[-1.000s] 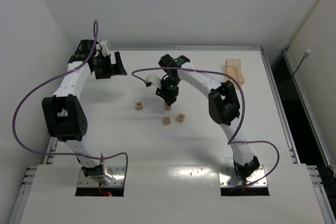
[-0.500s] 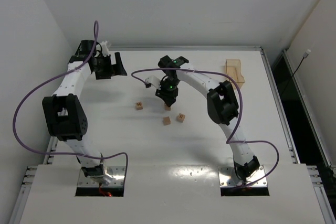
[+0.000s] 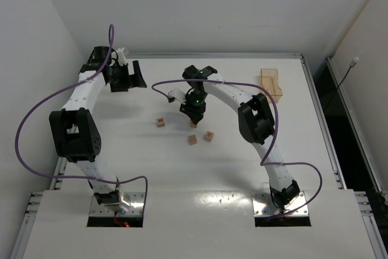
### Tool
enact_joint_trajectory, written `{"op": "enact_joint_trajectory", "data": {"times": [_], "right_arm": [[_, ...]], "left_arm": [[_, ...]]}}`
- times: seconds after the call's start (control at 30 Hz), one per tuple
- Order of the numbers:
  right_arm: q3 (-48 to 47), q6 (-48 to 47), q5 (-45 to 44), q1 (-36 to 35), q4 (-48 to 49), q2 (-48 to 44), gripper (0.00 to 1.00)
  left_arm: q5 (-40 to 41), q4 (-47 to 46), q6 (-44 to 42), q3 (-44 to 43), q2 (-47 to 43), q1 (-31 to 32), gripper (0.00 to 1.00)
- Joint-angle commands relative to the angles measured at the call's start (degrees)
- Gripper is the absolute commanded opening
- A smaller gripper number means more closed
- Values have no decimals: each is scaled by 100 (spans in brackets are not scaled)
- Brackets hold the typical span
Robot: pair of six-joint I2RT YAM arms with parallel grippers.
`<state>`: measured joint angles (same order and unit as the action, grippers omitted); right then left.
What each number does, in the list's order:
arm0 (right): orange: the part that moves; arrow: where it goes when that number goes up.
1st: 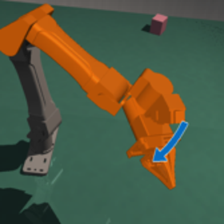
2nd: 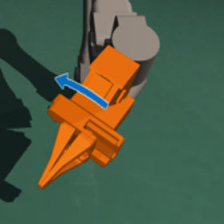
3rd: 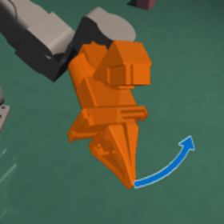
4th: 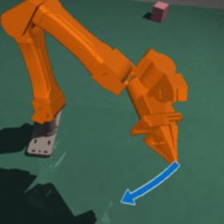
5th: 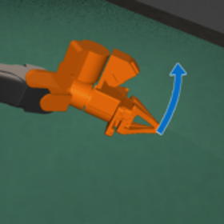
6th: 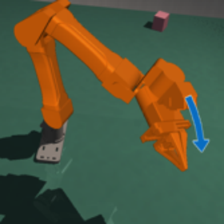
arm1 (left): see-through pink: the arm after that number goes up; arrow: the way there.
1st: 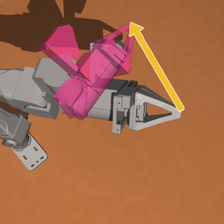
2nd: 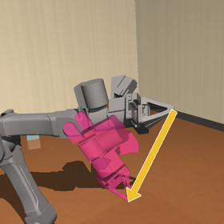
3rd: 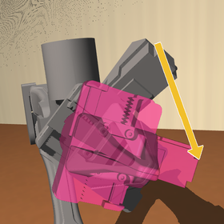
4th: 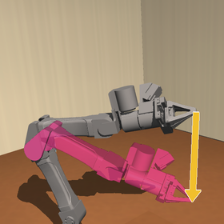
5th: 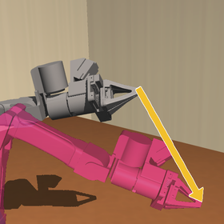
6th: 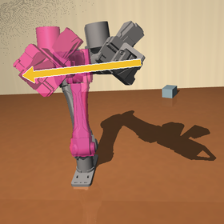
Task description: Build the wood block tower
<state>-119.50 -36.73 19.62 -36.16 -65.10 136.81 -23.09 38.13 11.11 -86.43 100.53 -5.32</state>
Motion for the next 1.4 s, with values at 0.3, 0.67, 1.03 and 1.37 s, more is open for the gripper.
{"op": "enact_joint_trajectory", "data": {"times": [0.3, 0.67, 1.03, 1.37], "right_arm": [[137, 34, -2, -40, 76, -58, 57], [505, 183, 236, -40, 619, -1199, 92], [2965, 1423, -538, 846, 2475, -4346, 97], [4392, 1581, -424, 1875, 3003, -5050, 97]], "left_arm": [[-55, -16, -57, -269, 80, -74, 100], [-161, -77, -57, 20, -34, -74, 100], [-64, 695, -1512, 496, -104, 944, 83], [926, 1214, -2519, 690, 221, 1709, 75]]}}
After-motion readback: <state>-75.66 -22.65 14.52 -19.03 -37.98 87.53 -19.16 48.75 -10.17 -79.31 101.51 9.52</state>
